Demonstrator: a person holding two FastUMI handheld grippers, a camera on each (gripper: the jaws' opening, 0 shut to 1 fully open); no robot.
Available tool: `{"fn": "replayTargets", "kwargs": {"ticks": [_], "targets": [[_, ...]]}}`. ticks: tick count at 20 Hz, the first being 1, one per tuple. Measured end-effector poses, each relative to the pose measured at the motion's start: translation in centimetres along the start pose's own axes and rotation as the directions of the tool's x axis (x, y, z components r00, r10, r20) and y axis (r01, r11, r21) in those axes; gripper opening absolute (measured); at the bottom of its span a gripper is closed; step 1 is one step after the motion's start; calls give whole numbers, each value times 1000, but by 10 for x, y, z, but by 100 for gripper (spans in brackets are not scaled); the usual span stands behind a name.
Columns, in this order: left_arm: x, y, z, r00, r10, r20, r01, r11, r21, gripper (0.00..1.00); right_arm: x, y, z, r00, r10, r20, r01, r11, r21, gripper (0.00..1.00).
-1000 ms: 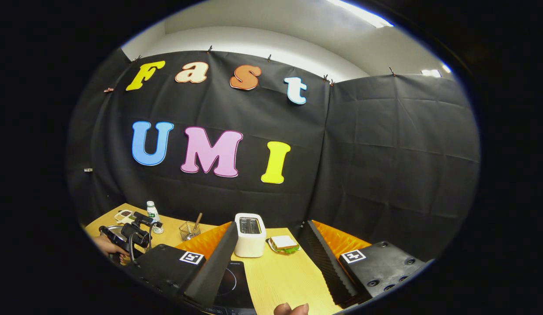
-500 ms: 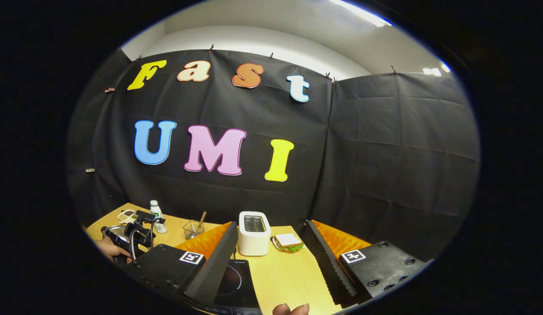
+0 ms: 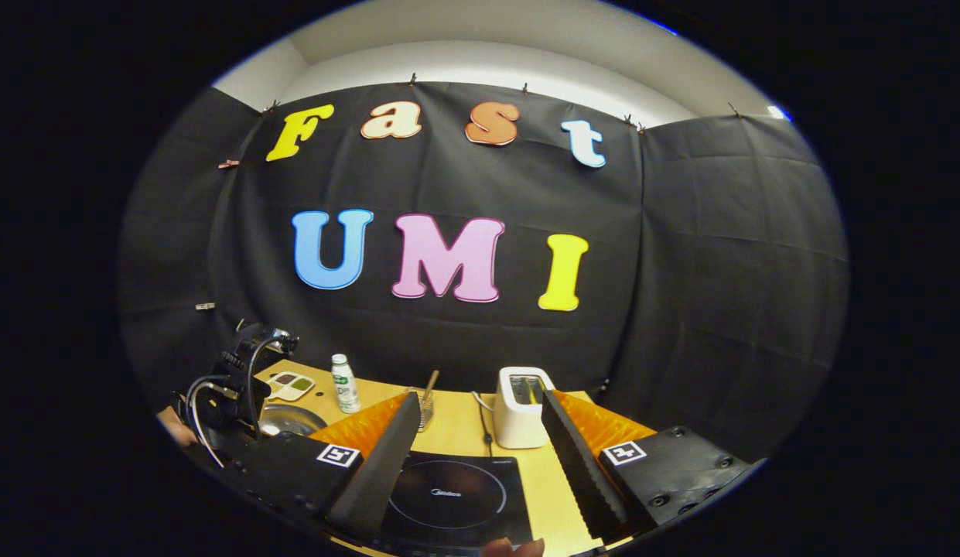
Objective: First push the handle of the pot to place it horizontally, then grasp the pot with both hands and set it on the induction cooktop.
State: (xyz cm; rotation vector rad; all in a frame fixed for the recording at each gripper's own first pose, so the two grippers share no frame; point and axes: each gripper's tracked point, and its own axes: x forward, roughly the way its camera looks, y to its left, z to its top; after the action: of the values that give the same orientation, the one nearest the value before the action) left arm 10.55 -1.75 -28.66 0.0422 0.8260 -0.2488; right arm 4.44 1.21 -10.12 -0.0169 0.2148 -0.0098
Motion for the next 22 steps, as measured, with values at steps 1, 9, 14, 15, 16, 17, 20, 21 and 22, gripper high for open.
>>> {"fn": "replayTargets", "kwargs": {"ticks": [1,9,14,15,16,17,20,21,22], "targets": [[-6,16,1,999,24,26,-24,1000,2,90,5,15,-4,1000,29,-10,-29,1000,13,98],[-34,124,-6,992,52,116,-45,997,-62,91,54,113,-71,971,157,-181,-149,987,57,98],[-23,202,-27,992,106,75,-99,991,-93,91,78,168,-118,925,249,-287,-226,968,112,98],[-18,216,-33,991,115,61,-109,989,-100,91,84,176,-128,916,256,-309,-229,966,122,98],[-13,230,-36,991,126,46,-120,987,-108,91,90,184,-141,906,256,-337,-227,966,124,98],[-6,242,-40,991,128,38,-123,985,-118,91,95,190,-151,897,256,-361,-227,966,123,98],[16,268,-51,990,138,-7,-138,983,-119,91,110,206,-183,866,256,-429,-240,966,94,98],[24,270,-54,991,133,-24,-135,984,-117,91,114,210,-194,855,255,-452,-244,966,83,99],[33,273,-55,991,129,-31,-132,984,-119,91,116,213,-205,843,251,-475,-245,967,77,99]]}}
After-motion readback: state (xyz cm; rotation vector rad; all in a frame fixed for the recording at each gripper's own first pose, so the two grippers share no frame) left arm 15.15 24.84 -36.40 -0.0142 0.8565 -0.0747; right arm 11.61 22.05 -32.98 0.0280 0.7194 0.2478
